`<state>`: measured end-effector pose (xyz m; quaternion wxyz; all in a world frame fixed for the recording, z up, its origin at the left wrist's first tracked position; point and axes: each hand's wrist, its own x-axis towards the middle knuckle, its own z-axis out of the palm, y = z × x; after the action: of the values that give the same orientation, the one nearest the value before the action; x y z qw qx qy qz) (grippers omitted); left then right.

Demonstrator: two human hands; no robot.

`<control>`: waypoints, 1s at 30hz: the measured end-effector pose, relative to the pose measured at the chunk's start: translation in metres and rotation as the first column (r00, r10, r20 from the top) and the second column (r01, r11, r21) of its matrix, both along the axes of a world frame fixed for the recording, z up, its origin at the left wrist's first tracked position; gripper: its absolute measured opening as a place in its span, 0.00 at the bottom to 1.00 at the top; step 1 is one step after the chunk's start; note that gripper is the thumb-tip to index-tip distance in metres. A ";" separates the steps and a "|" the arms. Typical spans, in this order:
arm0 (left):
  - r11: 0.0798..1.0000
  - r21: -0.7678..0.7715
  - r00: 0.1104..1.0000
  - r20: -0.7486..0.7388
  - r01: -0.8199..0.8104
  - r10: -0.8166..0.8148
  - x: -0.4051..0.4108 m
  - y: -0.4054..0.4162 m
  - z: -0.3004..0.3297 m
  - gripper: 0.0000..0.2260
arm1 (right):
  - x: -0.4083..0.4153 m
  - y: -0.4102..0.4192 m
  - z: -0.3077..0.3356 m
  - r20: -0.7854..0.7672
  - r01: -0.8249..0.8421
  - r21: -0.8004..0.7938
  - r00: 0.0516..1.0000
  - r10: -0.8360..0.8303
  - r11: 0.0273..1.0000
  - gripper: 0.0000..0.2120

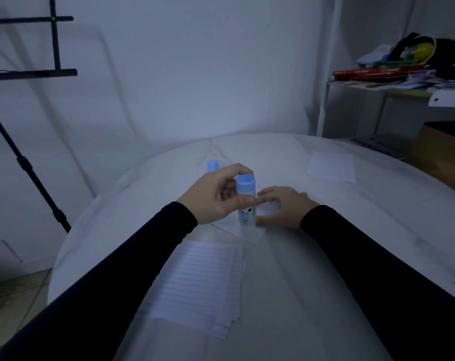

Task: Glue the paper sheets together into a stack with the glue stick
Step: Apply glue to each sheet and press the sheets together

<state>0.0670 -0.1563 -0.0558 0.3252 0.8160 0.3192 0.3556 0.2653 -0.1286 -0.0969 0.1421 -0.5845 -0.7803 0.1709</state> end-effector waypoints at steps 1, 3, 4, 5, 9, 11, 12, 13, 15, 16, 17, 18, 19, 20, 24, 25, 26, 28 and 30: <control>1.000 -0.009 1.000 0.005 -0.007 0.007 -0.001 0.001 -0.001 0.10 | 0.000 0.000 0.001 0.001 0.005 0.000 1.000 -0.005 1.000 0.25; 1.000 -0.009 1.000 -0.001 -0.023 0.023 -0.002 0.003 0.000 0.11 | 0.000 -0.002 0.002 0.006 0.005 0.005 1.000 -0.005 1.000 0.25; 0.999 0.006 0.999 -0.013 -0.032 0.032 -0.004 0.004 0.001 0.12 | 0.000 -0.002 0.002 0.008 0.000 0.006 1.000 0.000 1.000 0.25; 0.998 0.032 0.999 -0.029 -0.044 0.045 -0.005 0.005 0.001 0.12 | 0.000 -0.002 0.002 0.010 -0.002 0.003 1.000 0.002 1.000 0.26; 0.990 0.087 0.991 -0.061 -0.113 0.118 -0.019 0.012 0.004 0.12 | 0.000 -0.002 0.002 0.002 0.014 -0.007 1.000 -0.014 1.000 0.26; 0.986 0.073 0.988 -0.043 -0.147 0.151 -0.028 0.016 0.003 0.13 | 0.000 -0.002 0.001 -0.021 0.019 -0.002 1.000 -0.019 1.000 0.26; 0.985 0.068 0.986 -0.039 -0.161 0.164 -0.032 0.017 0.002 0.14 | 0.000 -0.002 0.001 -0.034 0.018 -0.001 0.999 -0.018 1.000 0.25; 0.982 0.070 0.983 -0.039 -0.174 0.177 -0.035 0.019 0.002 0.14 | 0.000 -0.002 0.000 -0.041 0.017 -0.001 0.999 -0.017 1.000 0.25; 0.977 0.080 0.978 -0.051 -0.198 0.203 -0.041 0.022 0.001 0.14 | 0.000 -0.002 0.000 -0.043 0.013 -0.002 0.999 -0.013 1.000 0.25; 0.974 0.089 0.975 -0.060 -0.207 0.213 -0.044 0.024 0.001 0.14 | 0.000 -0.003 0.000 -0.034 0.010 0.001 0.999 -0.010 1.000 0.25; 0.971 0.099 0.973 -0.066 -0.215 0.222 -0.048 0.026 0.001 0.13 | -0.001 -0.003 0.000 -0.016 0.004 0.007 1.000 -0.004 1.000 0.25; 0.969 0.109 0.971 -0.064 -0.224 0.231 -0.050 0.027 0.002 0.13 | -0.001 -0.004 0.001 0.013 -0.007 0.013 1.000 0.007 1.000 0.25; 0.966 0.112 0.970 -0.044 -0.233 0.239 -0.052 0.028 0.004 0.13 | -0.002 -0.004 0.002 0.045 -0.022 0.013 0.999 0.022 1.000 0.25; 0.965 0.102 0.970 -0.003 -0.240 0.241 -0.053 0.028 0.007 0.13 | -0.002 -0.004 0.004 0.070 -0.042 -0.002 0.997 0.042 0.999 0.24; 0.974 0.067 0.968 0.139 -0.218 0.207 -0.046 0.027 0.024 0.15 | 0.004 -0.003 0.010 0.106 -0.092 -0.075 0.989 0.099 0.993 0.19; 0.973 0.075 0.969 0.140 -0.216 0.205 -0.044 0.028 0.027 0.16 | 0.007 -0.003 0.012 0.129 -0.069 -0.035 0.989 0.073 0.997 0.18; 0.972 0.084 0.969 0.136 -0.221 0.209 -0.042 0.029 0.029 0.16 | 0.009 -0.002 0.013 0.160 -0.031 0.043 0.987 0.024 0.999 0.17; 0.964 0.102 0.964 0.130 -0.244 0.230 -0.038 0.032 0.030 0.15 | 0.003 -0.002 0.014 0.209 0.045 0.215 0.974 -0.091 0.976 0.15; 0.956 0.116 0.959 0.130 -0.268 0.253 -0.035 0.036 0.029 0.14 | -0.014 -0.007 0.012 0.254 0.055 0.248 0.960 -0.120 0.967 0.23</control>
<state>0.0322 -0.1204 -0.0271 0.2384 0.7649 0.3807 0.4616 0.2510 -0.1356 -0.0851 0.1124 -0.6151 -0.7803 -0.0110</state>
